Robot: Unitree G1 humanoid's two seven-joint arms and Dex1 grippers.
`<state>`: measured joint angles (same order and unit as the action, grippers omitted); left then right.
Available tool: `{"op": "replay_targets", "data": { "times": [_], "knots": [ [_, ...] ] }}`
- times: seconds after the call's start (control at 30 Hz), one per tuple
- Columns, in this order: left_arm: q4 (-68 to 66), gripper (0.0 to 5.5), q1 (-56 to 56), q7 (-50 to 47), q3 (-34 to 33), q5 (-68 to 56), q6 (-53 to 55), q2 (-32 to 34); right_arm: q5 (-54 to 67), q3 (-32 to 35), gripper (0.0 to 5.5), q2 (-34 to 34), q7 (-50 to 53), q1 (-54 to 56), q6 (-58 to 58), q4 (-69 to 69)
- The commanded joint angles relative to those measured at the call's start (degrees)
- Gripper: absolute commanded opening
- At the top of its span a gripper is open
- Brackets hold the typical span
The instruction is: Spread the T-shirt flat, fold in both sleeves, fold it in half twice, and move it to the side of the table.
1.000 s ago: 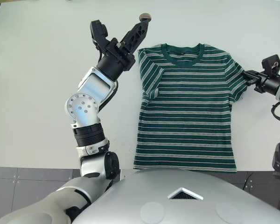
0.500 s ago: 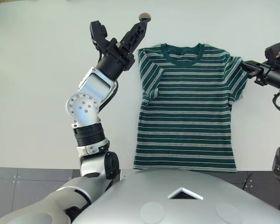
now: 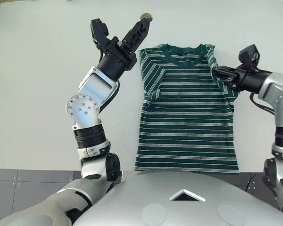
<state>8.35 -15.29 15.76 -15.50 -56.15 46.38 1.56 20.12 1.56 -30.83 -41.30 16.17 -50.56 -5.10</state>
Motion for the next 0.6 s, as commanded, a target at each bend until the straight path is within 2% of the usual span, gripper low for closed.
{"op": "replay_targets", "data": {
  "times": [0.03,0.27,0.5,0.6],
  "knots": [
    [1.35,2.53,0.63,-1.01,-0.04,-1.16,0.62,0.48,0.35,0.01,0.11,2.8,3.32,2.75,-1.11,1.5],
    [1.11,2.53,1.38,-1.2,-0.52,-1.68,-0.02,0.65,-0.39,-0.22,0.11,6.96,7.07,5.25,1.1,9.04],
    [0.52,2.53,0.97,-1.39,-0.72,-1.85,-0.04,0.85,-1.18,-0.77,1.41,6.49,7.14,5.18,2.21,10.56],
    [-0.22,2.53,0.53,-1.41,-0.75,-1.85,-0.09,0.86,0.51,-0.01,1.77,6.4,6.23,5.54,0.28,9.28]
  ]
}}
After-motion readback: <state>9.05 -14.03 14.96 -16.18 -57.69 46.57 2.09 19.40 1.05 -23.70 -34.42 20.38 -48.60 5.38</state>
